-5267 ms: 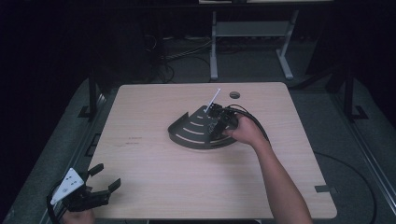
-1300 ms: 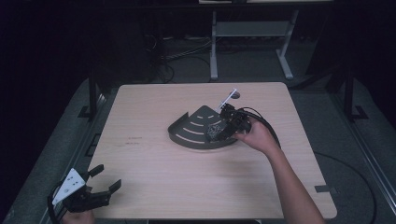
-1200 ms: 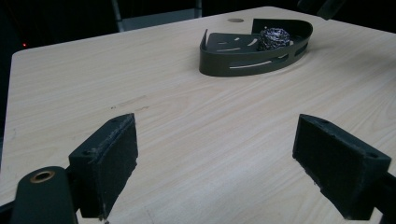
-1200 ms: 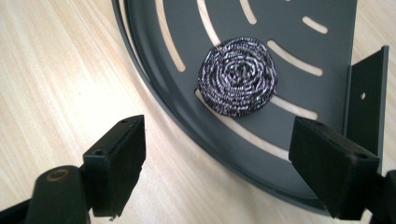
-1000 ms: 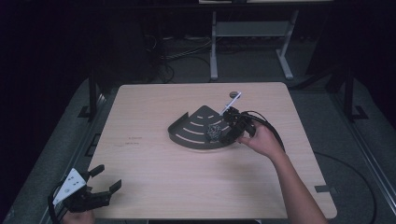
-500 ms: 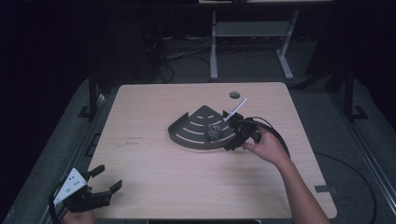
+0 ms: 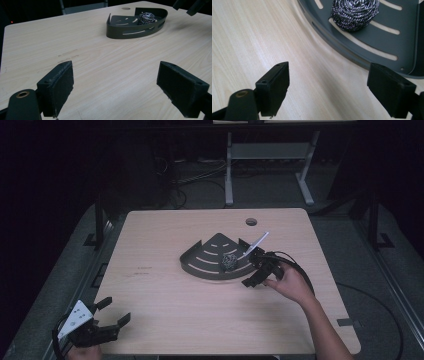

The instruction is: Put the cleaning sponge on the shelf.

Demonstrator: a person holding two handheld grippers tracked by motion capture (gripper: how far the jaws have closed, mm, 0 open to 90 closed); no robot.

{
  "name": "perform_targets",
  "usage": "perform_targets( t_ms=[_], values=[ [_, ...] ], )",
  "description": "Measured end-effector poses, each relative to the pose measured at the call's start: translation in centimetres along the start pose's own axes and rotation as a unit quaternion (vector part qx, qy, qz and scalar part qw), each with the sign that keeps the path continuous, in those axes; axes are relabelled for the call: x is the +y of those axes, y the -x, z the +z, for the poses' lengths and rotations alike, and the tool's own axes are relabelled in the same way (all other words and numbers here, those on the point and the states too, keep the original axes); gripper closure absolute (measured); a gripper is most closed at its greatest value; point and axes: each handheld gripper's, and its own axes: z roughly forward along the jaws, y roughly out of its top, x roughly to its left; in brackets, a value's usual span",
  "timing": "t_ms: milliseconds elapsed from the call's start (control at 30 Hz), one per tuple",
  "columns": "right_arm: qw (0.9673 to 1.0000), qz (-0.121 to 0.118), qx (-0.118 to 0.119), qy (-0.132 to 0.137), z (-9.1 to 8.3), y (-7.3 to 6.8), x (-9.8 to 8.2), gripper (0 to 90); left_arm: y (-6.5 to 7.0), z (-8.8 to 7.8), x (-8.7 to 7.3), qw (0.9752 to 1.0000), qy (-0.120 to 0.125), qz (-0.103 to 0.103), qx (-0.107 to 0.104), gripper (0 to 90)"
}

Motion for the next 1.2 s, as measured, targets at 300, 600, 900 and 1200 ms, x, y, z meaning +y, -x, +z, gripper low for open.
perform_targets(
  t_ms=[300,600,900,1200],
  values=[
    [1.0,-0.002,-0.004,0.003,-0.2,-0.5,-1.2,17.5,0.0,0.0,0.0,1.0,-0.002,0.0,0.001,13.3],
    [0.9999,0.008,-0.002,0.01,-0.2,-0.7,-2.9,17.3,0.1,0.1,0.0,1.0,-0.002,0.001,0.0,13.3],
    [0.9999,0.012,-0.002,0.005,-0.2,-0.9,-4.4,17.2,0.1,0.1,0.0,1.0,-0.004,0.002,-0.001,13.3],
    [0.9998,0.02,0.0,0.001,0.0,-1.2,-5.7,17.1,0.1,0.1,0.0,1.0,-0.004,0.002,0.0,13.3]
  ],
)
